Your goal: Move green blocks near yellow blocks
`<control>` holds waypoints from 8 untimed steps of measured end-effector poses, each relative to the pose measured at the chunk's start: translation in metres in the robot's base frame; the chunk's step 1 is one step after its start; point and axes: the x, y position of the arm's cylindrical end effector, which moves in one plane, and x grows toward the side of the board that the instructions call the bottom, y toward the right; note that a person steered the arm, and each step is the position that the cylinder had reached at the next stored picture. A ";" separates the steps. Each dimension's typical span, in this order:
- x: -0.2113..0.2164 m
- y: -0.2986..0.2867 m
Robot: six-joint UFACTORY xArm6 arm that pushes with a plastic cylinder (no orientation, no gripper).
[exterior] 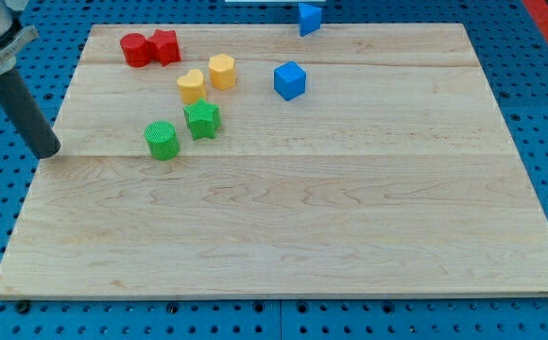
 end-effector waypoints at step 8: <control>-0.053 0.161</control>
